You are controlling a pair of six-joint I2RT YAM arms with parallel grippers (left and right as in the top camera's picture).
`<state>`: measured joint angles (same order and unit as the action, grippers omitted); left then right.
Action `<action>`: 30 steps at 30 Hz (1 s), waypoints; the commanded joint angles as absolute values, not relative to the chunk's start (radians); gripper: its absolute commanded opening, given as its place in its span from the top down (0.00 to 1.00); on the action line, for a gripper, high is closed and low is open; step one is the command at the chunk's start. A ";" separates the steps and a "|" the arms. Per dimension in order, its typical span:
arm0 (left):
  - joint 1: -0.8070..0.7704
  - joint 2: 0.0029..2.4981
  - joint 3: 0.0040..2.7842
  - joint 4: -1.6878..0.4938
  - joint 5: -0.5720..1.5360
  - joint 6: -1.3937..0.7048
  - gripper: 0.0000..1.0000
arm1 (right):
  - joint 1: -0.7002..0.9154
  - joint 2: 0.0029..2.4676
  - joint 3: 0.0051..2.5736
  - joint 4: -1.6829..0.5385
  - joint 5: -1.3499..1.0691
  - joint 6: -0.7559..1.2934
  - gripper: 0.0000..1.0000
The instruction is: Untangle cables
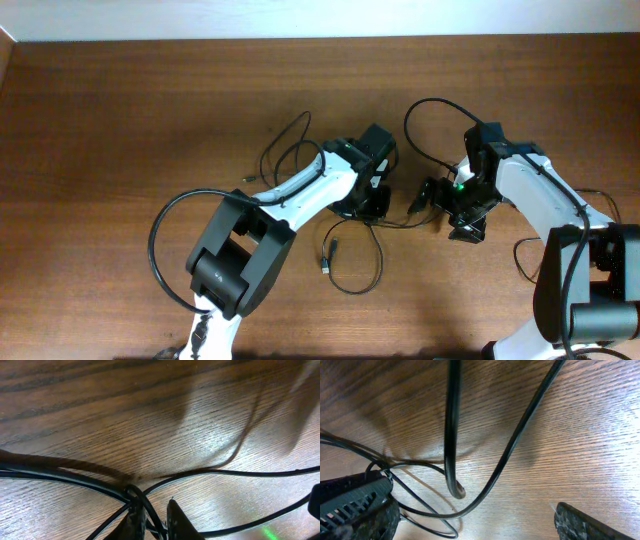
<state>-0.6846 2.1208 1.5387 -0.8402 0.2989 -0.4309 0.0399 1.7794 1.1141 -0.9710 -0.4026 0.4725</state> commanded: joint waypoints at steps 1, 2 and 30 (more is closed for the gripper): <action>-0.680 2.128 1.537 -0.838 0.289 -0.433 0.94 | 0.045 1.774 1.109 -0.971 -0.408 0.480 0.01; -0.670 2.128 1.541 -0.838 0.290 -0.433 0.99 | 0.045 1.774 1.109 -0.971 -0.408 0.480 0.01; -0.529 2.127 1.880 -1.251 0.408 0.362 1.00 | 0.045 1.774 1.109 -0.971 -0.408 0.480 0.02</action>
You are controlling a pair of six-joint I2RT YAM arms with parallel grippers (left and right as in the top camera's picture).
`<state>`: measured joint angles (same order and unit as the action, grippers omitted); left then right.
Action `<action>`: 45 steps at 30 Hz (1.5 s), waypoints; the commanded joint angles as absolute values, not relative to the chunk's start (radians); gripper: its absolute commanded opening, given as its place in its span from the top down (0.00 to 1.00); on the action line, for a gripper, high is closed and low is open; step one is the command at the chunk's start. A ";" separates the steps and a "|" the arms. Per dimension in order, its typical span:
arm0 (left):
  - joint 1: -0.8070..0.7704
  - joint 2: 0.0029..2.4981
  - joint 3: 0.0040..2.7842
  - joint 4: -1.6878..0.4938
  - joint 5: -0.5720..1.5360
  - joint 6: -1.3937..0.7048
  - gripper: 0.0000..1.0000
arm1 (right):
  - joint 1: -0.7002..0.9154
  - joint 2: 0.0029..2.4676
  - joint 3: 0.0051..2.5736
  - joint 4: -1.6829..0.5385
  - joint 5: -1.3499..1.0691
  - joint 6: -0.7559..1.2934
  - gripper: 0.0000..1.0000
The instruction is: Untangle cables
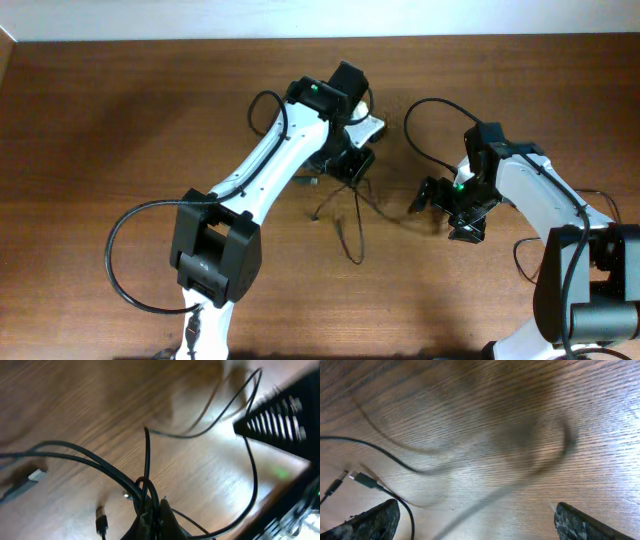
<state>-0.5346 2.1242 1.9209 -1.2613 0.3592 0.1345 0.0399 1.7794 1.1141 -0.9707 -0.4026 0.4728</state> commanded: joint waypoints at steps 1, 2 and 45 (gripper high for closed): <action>-0.522 2.126 1.861 -1.233 0.411 0.362 1.00 | 0.045 1.774 1.109 -0.971 -0.408 0.480 0.01; -0.506 2.127 1.831 -1.210 0.464 0.397 1.00 | 0.045 1.774 1.109 -0.971 -0.408 0.480 0.01; -0.209 2.126 1.764 -1.387 1.118 1.097 1.00 | 0.268 1.774 1.109 -0.299 -0.905 1.332 0.96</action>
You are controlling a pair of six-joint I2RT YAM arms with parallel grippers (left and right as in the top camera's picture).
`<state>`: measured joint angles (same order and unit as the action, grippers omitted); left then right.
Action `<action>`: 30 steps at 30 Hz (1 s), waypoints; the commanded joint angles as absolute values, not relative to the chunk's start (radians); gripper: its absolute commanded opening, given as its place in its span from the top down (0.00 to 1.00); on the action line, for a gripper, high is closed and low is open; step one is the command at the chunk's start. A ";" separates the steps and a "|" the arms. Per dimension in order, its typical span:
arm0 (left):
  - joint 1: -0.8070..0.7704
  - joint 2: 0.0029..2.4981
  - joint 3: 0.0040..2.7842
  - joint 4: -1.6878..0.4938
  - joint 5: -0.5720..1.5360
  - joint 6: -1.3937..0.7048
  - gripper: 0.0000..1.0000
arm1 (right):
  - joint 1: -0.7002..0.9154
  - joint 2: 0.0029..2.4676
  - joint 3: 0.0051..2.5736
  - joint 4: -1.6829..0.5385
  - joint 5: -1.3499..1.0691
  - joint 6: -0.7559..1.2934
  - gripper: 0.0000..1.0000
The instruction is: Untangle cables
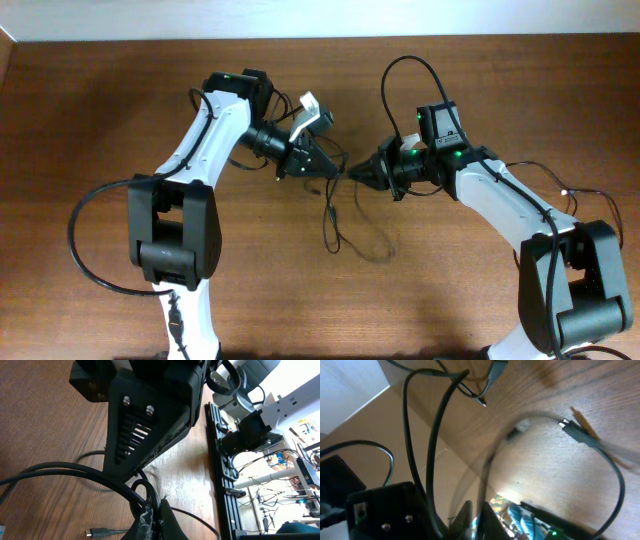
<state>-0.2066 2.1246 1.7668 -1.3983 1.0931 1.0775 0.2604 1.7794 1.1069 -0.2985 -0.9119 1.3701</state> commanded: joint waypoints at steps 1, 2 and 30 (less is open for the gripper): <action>-0.209 2.126 1.764 -1.379 1.118 1.097 1.00 | 0.268 1.774 1.109 -0.299 -0.905 1.286 0.96; -0.208 2.126 1.764 -1.367 1.108 1.080 1.00 | 0.268 1.773 1.109 -0.299 -0.912 1.240 0.96; -0.167 2.127 1.764 -1.265 1.045 0.830 1.00 | -0.172 1.516 1.109 -0.617 -1.476 0.460 0.96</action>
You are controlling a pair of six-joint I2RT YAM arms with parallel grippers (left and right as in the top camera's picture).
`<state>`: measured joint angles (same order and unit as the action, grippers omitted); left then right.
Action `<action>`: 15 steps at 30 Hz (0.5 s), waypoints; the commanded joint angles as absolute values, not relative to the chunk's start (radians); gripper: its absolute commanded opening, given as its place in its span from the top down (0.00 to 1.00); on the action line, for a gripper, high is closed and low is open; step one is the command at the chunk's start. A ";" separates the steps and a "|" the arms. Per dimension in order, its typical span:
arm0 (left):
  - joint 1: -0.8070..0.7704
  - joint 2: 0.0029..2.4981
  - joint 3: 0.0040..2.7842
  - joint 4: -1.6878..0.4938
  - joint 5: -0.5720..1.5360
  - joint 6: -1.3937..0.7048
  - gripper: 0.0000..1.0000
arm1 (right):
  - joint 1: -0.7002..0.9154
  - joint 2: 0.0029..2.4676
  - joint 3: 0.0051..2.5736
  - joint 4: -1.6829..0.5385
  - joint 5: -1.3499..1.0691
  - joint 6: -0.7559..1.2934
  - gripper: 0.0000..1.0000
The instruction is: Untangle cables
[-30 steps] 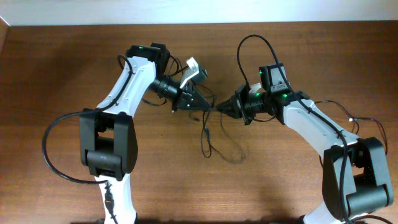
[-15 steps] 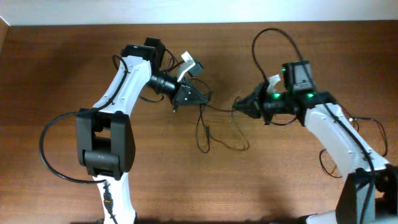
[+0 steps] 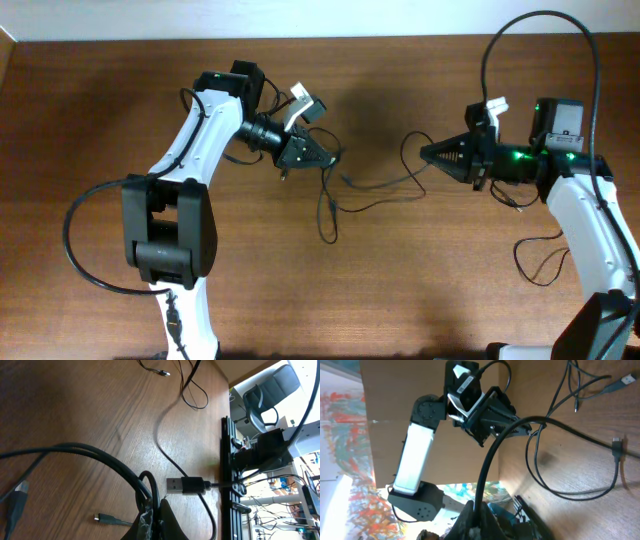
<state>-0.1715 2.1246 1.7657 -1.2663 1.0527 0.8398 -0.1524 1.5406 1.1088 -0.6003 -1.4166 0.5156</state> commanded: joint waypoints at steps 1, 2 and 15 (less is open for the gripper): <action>-0.167 2.127 1.764 -1.265 1.040 0.830 1.00 | -0.175 1.516 1.109 -0.624 -1.492 0.460 0.96; -0.167 2.127 1.764 -1.265 1.035 0.830 1.00 | -0.177 1.516 1.109 -0.649 -1.491 0.461 0.96; -0.173 2.127 1.764 -1.265 1.023 0.823 0.92 | -0.177 1.517 1.109 -0.988 -0.540 0.460 0.02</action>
